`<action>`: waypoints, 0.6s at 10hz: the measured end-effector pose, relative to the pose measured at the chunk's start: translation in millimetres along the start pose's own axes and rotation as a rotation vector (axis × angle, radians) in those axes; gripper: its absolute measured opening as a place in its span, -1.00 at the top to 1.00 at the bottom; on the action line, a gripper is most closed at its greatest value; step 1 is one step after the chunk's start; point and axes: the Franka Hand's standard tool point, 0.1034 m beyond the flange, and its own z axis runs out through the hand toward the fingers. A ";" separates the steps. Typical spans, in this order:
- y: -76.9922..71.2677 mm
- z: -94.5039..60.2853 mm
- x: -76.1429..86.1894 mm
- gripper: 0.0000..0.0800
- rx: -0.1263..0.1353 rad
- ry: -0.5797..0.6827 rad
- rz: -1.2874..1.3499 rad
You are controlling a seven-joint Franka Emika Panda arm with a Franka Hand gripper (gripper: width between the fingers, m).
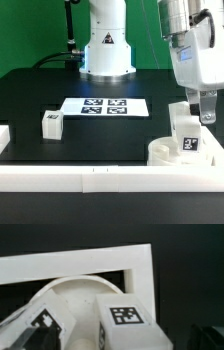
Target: Assemble stool
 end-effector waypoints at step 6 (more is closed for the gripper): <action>-17.6 -0.2 15.4 -0.62 0.028 -0.001 0.031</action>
Offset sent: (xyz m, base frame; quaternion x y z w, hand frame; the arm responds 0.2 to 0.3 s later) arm 0.0000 0.0000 0.0000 0.0000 0.0000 0.0000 1.0000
